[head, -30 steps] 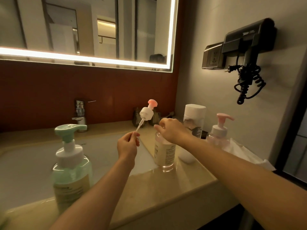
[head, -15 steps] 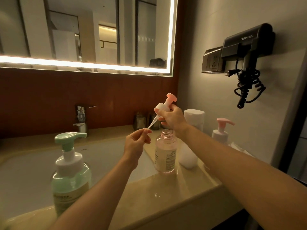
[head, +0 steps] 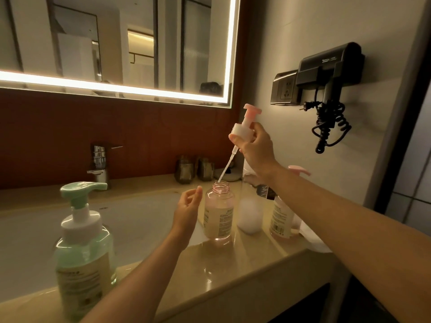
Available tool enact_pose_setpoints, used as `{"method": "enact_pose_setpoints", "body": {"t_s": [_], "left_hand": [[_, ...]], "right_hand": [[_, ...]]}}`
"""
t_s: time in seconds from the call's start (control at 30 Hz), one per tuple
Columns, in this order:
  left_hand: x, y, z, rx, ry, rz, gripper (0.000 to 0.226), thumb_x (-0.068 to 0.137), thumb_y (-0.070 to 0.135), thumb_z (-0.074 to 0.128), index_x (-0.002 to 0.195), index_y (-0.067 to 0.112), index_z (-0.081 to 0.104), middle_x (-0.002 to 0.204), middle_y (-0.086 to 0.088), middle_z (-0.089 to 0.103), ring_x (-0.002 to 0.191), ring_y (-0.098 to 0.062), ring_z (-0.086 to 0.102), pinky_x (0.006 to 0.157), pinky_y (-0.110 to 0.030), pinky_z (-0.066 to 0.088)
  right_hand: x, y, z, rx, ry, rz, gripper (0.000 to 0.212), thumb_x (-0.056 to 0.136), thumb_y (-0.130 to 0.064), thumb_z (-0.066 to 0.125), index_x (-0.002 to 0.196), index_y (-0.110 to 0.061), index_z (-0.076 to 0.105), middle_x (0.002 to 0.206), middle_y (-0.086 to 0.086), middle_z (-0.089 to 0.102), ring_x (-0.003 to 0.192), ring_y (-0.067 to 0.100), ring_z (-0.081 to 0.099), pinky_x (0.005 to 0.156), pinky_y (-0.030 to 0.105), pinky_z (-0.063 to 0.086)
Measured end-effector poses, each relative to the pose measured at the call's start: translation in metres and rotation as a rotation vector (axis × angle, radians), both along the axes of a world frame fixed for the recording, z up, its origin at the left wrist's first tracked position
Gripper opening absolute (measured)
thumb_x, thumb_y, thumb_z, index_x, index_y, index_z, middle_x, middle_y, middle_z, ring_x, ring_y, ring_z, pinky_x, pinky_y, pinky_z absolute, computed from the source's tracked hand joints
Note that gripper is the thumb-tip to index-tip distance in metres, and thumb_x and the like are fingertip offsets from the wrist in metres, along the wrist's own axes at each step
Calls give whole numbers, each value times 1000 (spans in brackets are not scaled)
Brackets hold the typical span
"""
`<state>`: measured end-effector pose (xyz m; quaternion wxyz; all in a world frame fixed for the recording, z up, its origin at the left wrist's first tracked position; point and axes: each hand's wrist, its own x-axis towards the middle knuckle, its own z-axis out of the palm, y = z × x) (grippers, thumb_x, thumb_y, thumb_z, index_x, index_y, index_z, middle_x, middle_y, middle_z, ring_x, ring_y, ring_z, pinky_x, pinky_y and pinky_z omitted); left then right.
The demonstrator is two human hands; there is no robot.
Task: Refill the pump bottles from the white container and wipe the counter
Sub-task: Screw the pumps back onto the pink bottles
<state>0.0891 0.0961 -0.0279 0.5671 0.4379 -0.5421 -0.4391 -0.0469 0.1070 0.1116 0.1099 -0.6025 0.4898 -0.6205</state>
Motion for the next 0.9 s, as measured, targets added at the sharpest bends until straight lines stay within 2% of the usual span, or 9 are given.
{"method": "enact_pose_setpoints", "body": {"t_s": [0.1,0.17,0.27,0.33,0.47,0.7,0.83,0.9], "left_hand": [[-10,6,-9,6,-62,-43,63,85,46,55,137,17,34,137,-10,44,116,-20,46,89,-32,39],[-15,6,-16,2,-88,-61,81,75,45,66,140,23,25,141,-10,40,121,-25,46,93,-37,42],[-23,4,-21,-41,-131,-54,103,64,40,77,143,31,11,144,-8,36,126,-27,44,100,-44,42],[-28,0,-23,-59,-119,-43,109,62,35,81,143,33,8,143,-7,37,127,-28,43,102,-50,40],[-36,-10,-28,-68,-158,-4,104,62,25,83,140,31,14,138,-6,42,123,-29,46,98,-52,44],[-39,-12,-38,-60,-180,30,82,65,18,82,128,25,30,122,-3,53,110,-24,55,89,-46,51],[-35,-3,-36,-70,-212,20,74,68,19,80,124,24,33,118,-2,54,107,-23,57,89,-42,52],[-32,3,-36,-80,-233,24,74,68,22,80,125,22,34,119,-3,55,106,-23,57,89,-42,52]], "right_hand": [[3,2,-16,39,63,24,55,84,-21,66,132,-12,40,125,6,51,101,15,51,89,29,47],[5,3,-31,80,105,52,54,84,-21,66,131,-12,41,124,6,53,102,17,53,91,31,48],[9,-2,-54,111,181,59,52,83,-20,66,128,-11,43,121,6,54,97,10,49,84,22,41],[11,-6,-66,114,199,51,51,82,-20,68,127,-10,45,121,7,56,96,11,49,83,20,39],[12,-15,-85,121,218,58,54,82,-20,68,129,-11,44,123,8,55,108,20,55,85,22,40],[13,-14,-93,78,234,67,56,81,-21,69,131,-12,44,126,7,55,110,21,54,95,32,46],[19,-7,-98,65,208,65,57,81,-21,69,131,-11,44,128,6,54,111,20,54,91,24,43],[21,0,-104,67,181,65,57,81,-21,68,132,-11,44,128,6,54,112,19,54,92,25,43]]}}
